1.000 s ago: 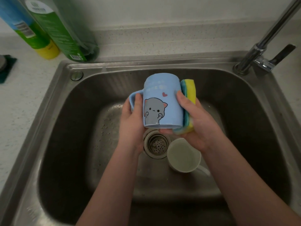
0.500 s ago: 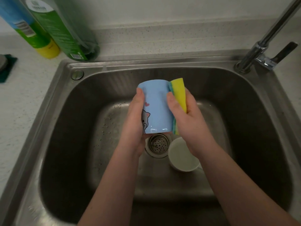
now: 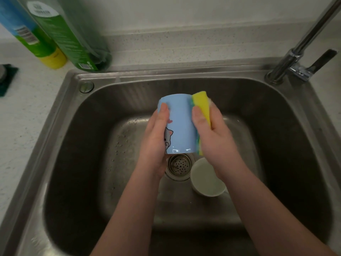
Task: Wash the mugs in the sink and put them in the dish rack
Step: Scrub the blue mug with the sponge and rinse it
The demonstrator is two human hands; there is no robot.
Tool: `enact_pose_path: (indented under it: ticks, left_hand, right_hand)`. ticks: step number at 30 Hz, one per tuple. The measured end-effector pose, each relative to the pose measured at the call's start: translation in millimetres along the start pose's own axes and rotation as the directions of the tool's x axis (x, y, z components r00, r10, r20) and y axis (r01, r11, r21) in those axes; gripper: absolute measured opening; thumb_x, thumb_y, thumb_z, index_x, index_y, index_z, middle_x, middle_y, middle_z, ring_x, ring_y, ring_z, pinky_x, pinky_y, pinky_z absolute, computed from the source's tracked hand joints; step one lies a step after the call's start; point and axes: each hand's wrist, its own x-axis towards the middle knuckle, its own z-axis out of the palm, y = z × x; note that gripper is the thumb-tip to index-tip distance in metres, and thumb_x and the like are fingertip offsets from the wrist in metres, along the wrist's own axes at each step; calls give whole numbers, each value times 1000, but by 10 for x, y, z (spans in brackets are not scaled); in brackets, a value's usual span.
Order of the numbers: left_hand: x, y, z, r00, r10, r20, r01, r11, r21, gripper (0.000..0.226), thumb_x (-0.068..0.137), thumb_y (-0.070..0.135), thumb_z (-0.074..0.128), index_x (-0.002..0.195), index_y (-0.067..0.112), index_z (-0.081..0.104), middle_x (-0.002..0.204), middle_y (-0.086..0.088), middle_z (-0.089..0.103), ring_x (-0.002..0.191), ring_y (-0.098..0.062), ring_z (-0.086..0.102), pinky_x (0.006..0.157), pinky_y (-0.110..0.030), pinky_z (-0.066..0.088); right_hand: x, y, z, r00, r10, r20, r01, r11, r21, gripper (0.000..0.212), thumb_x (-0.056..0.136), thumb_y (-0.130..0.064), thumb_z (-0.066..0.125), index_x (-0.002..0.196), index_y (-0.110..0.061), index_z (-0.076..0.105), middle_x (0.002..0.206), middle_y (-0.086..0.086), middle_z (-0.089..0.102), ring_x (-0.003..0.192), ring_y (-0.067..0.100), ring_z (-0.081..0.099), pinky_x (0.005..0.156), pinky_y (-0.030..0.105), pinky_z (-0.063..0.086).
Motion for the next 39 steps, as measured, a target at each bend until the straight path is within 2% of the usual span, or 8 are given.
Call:
enact_pose_path:
  ticks: [4, 10, 16, 24, 28, 32, 35, 39]
  left_hand:
    - [12, -25, -16, 1000, -3, 2, 3, 999, 49, 68, 74, 59, 57, 128, 17, 57, 115, -13, 69, 97, -26, 70, 71, -34, 57]
    - [5, -47, 4, 1000, -16, 11, 15, 997, 70, 63, 74, 55, 57, 125, 19, 58, 112, -10, 70, 96, -26, 71, 73, -37, 59]
    - [-3, -15, -3, 998, -18, 66, 19, 1000, -19, 63, 76, 58, 49, 122, 17, 61, 112, -8, 71, 100, -24, 69, 78, -37, 59]
    - [19, 20, 5, 991, 1, -132, 8, 998, 66, 84, 63, 72, 58, 127, 18, 53, 115, -9, 69, 89, -19, 73, 59, -26, 56]
    - [10, 12, 9, 998, 23, -59, -16, 994, 109, 48, 87, 61, 43, 108, 23, 64, 91, 0, 76, 79, -14, 73, 60, -25, 57]
    - [-25, 3, 51, 996, 76, -46, -65, 974, 216, 76, 62, 71, 52, 117, 19, 62, 101, -4, 74, 90, -18, 72, 73, -32, 58]
    - [-41, 6, 44, 994, 102, -36, -91, 970, 226, 78, 57, 69, 55, 114, 17, 63, 97, -6, 75, 85, -19, 73, 68, -30, 58]
    - [-34, 8, 27, 998, 39, -51, -31, 989, 146, 72, 59, 70, 54, 109, 19, 65, 97, -7, 75, 87, -24, 73, 76, -42, 58]
  right_hand:
    - [-8, 44, 37, 991, -132, 17, 133, 977, -169, 50, 93, -48, 49, 139, -52, 31, 128, -21, 48, 112, -2, 53, 92, 24, 47]
    - [51, 40, -8, 985, 166, -43, -161, 982, 101, 27, 92, -52, 49, 119, -46, 52, 111, -20, 62, 99, 3, 63, 87, 36, 55]
    - [107, 44, -60, 839, 515, 174, -538, 740, 403, 47, 86, -63, 49, 116, -29, 60, 105, 2, 72, 89, 28, 72, 84, 58, 52]
    - [67, -40, -39, 973, 216, 80, -229, 933, 278, 14, 90, -50, 53, 102, -44, 56, 96, -16, 68, 80, 3, 70, 57, 24, 55]
    - [17, -28, -12, 997, 74, -9, -72, 987, 145, 10, 88, -47, 57, 96, -53, 54, 90, -28, 65, 85, -6, 65, 71, 22, 57]
    - [-19, 19, 40, 991, -128, -25, 121, 972, -204, 44, 89, -50, 54, 131, -50, 41, 121, -23, 57, 106, -1, 57, 92, 29, 50]
    - [-18, 29, 57, 993, -121, -13, 115, 967, -225, 45, 90, -53, 51, 134, -48, 41, 127, -20, 56, 112, 3, 56, 96, 35, 48]
    - [32, -58, -27, 984, 172, 55, -177, 978, 106, 16, 91, -54, 47, 94, -44, 60, 92, -18, 69, 85, 2, 68, 75, 26, 57]
